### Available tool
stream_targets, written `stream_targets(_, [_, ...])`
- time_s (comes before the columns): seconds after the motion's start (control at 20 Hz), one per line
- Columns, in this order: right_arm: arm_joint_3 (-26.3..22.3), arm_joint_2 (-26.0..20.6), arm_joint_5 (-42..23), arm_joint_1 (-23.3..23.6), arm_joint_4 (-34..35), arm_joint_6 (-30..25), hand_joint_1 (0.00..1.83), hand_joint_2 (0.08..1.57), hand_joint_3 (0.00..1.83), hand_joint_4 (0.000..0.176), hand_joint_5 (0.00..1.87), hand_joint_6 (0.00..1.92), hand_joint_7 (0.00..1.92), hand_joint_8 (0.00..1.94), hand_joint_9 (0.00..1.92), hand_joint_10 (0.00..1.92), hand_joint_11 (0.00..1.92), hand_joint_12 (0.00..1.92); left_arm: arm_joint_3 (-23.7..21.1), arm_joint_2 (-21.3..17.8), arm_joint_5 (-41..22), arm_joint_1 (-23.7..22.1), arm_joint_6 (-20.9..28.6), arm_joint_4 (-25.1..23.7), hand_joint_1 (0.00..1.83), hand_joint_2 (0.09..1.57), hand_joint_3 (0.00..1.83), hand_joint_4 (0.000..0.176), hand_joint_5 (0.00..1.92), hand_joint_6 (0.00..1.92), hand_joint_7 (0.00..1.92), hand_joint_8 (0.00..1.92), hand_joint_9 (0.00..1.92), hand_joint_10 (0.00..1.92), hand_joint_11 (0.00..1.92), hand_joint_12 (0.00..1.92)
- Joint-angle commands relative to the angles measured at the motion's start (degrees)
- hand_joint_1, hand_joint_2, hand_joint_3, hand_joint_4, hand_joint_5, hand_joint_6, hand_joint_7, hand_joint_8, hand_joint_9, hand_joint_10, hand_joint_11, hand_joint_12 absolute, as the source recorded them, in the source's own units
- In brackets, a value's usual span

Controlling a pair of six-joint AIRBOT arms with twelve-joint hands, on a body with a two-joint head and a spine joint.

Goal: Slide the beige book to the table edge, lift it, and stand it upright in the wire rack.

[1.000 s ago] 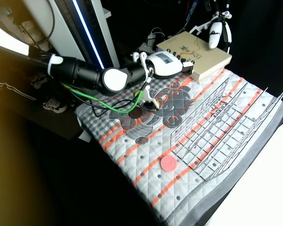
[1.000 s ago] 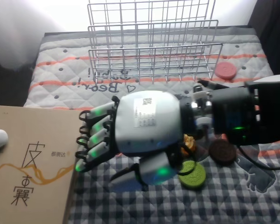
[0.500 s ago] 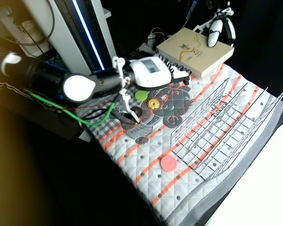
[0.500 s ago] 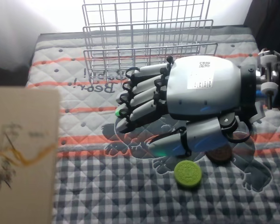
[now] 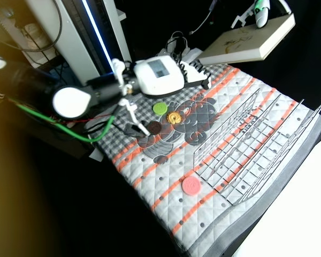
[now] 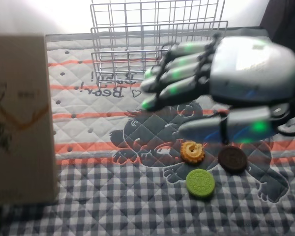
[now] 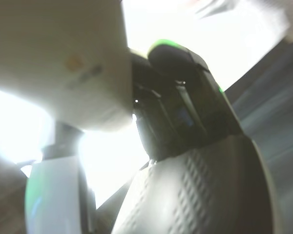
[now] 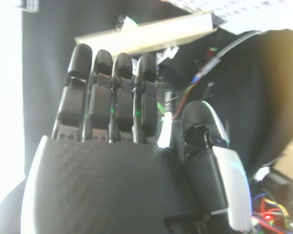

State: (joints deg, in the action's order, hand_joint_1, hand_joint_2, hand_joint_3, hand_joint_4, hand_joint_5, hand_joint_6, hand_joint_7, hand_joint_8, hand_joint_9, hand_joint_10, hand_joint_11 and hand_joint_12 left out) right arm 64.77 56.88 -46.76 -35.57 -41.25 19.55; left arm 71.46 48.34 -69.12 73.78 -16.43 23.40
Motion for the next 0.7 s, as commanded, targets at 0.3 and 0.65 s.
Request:
stream_targets(0.3, [-4.3, -5.5, -13.0, -5.4, 8.2, 1.0, 0.00, 1.43, 0.00, 0.000, 0.63, 0.00, 0.44, 0.01, 0.39, 0.01, 0.19, 0.58, 0.8, -0.9, -11.6, -10.3, -4.2, 1.2, 1.37, 1.13, 0.00, 0.000, 0.83, 1.02, 0.94, 1.04, 0.97, 1.23, 0.95, 1.26])
stream_targets(0.65, [-7.6, -7.9, -18.8, -15.3, 19.6, 5.9, 0.00, 1.46, 0.00, 0.000, 0.96, 0.03, 0.97, 0.01, 0.92, 0.03, 0.57, 0.84, 3.0, 1.3, -7.3, -25.9, -7.6, -7.7, 1.38, 1.11, 0.00, 0.000, 0.87, 0.97, 0.98, 0.99, 1.00, 1.16, 0.99, 1.14])
